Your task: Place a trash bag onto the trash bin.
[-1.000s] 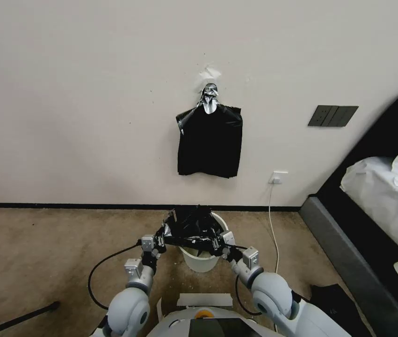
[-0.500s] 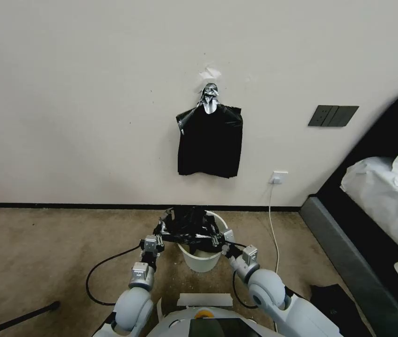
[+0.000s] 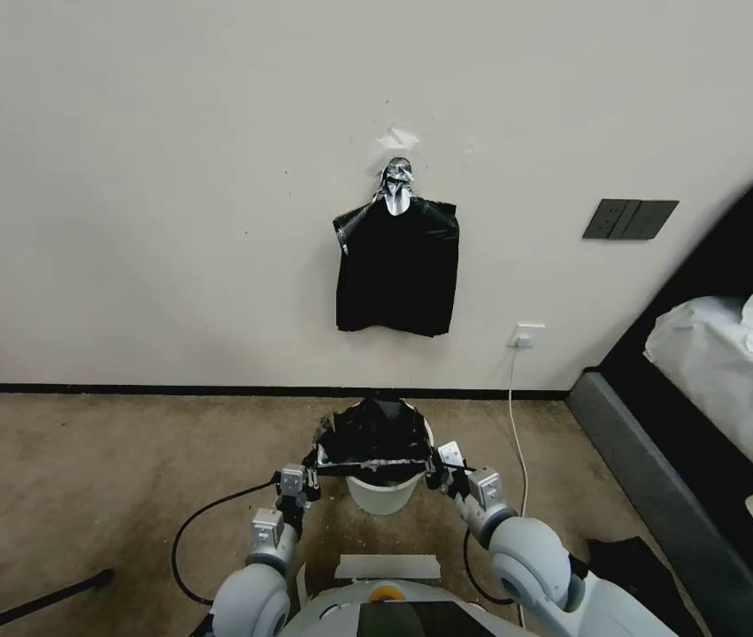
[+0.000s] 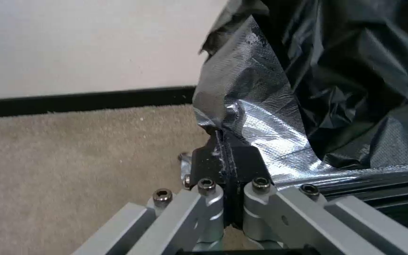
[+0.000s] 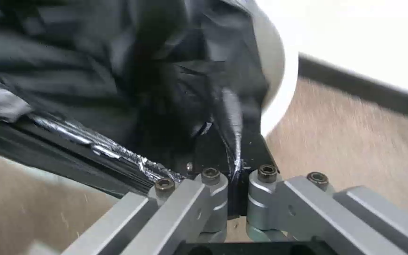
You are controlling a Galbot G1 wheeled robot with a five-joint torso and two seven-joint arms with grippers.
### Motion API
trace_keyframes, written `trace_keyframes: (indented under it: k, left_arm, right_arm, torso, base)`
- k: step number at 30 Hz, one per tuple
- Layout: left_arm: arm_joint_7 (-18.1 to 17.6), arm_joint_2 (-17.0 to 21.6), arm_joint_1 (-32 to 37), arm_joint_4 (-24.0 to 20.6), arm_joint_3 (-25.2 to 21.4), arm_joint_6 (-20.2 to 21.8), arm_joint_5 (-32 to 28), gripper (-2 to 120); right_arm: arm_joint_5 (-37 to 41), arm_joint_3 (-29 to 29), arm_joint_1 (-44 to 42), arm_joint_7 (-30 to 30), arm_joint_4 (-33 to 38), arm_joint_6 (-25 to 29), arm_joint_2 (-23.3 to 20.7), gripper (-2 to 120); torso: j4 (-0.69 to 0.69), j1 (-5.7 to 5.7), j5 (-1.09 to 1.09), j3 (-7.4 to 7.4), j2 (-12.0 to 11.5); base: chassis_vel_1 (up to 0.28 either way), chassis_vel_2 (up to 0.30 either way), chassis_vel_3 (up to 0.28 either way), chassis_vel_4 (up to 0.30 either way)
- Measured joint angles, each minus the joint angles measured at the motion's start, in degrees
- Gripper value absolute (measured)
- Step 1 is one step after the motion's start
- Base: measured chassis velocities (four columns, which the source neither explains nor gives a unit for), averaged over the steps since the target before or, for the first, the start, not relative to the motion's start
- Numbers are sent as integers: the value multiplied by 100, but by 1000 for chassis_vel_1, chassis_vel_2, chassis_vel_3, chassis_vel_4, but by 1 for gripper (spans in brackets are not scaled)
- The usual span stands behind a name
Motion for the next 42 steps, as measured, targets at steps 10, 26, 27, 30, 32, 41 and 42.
trace_keyframes:
  k: [10,26,27,30,32,41,42]
  left_arm:
    - [17,-6,116,67,14,35,20,0]
    - [179,-110,-168,563,49,9,59,0]
    - [179,-110,-168,563,49,9,59,0]
    - [207,-157,-269,678,64,-16,99,0]
    - [243,-165,-281,683,65,-19,103,0]
    - [492,-73,-200,566,-37,-41,182,23]
    - [626,-49,-167,535,-86,-27,178,28]
  right_arm:
    - [-263,-26,-167,72,-104,-29,93,0]
    - [-569,-58,-139,-73,-635,268,254,0]
    - [-569,-58,-139,-73,-635,268,254,0]
    - [-588,-70,-122,-112,-666,275,279,0]
    - [-595,-69,-118,-136,-667,270,280,0]
    - [-623,19,-137,-342,-565,122,245,20]
    - [-624,47,-145,-378,-528,81,235,25]
  torso:
    - [1,0,-1,0,0]
    - [1,0,0,0,0]
    - [1,0,0,0,0]
    - [0,1,0,0,0]
    - [0,1,0,0,0]
    - [0,0,0,0,0]
    - [0,1,0,0,0]
  base:
    - [0,0,0,0]
    - [0,0,0,0]
    - [0,0,0,0]
    - [0,0,0,0]
    - [0,0,0,0]
    - [0,0,0,0]
    - [0,0,0,0]
